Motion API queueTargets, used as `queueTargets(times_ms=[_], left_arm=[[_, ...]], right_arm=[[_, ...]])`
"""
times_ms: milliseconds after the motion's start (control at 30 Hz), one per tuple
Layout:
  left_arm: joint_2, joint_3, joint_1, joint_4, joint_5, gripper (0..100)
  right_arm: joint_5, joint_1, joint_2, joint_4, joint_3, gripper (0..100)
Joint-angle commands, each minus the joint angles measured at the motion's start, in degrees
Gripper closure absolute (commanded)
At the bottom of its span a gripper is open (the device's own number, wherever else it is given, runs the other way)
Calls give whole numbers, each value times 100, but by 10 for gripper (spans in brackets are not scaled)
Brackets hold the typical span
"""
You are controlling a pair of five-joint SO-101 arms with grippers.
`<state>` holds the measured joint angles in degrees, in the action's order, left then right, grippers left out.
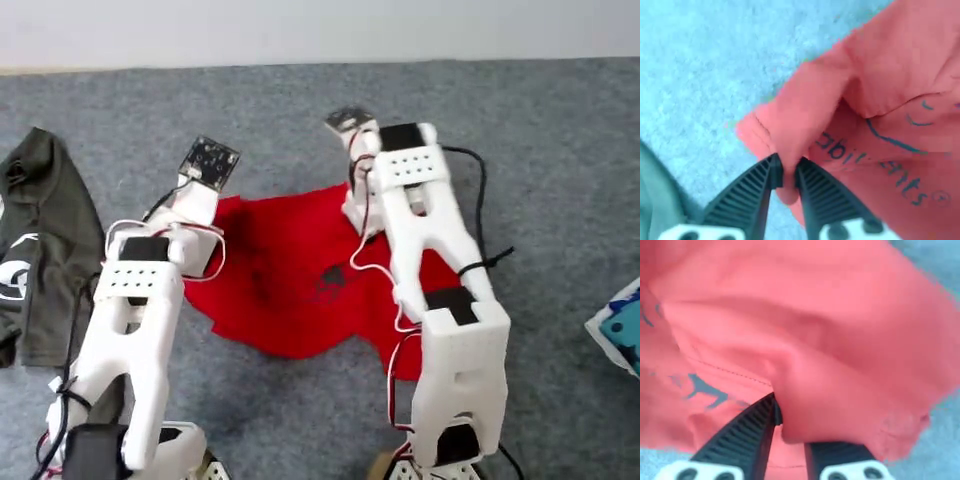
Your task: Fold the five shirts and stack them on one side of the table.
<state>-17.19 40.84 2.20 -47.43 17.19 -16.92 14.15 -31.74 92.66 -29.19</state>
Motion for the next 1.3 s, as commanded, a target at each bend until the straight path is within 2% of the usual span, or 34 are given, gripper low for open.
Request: queueTargets(times_ms=[0,300,400,833,1033,1267], left_arm=[[-334,-277,-237,-62,-53,997],[-193,-163,-826,-141,-202,997],[-105,-101,-800,-141,-316,997],[70,-40,-782,-141,-316,997],[308,-75,-782,-132,-316,997],[448,-57,-782,18,-316,997]], right_arm=[[-62,-251,374,207,-316,985],[-62,-154,-523,31,-352,972],[-53,-110,-690,31,-360,934],[-53,426,-699,576,-1468,945],[-62,453,-857,593,-1512,944],[-413,444,-1314,602,-1512,990]])
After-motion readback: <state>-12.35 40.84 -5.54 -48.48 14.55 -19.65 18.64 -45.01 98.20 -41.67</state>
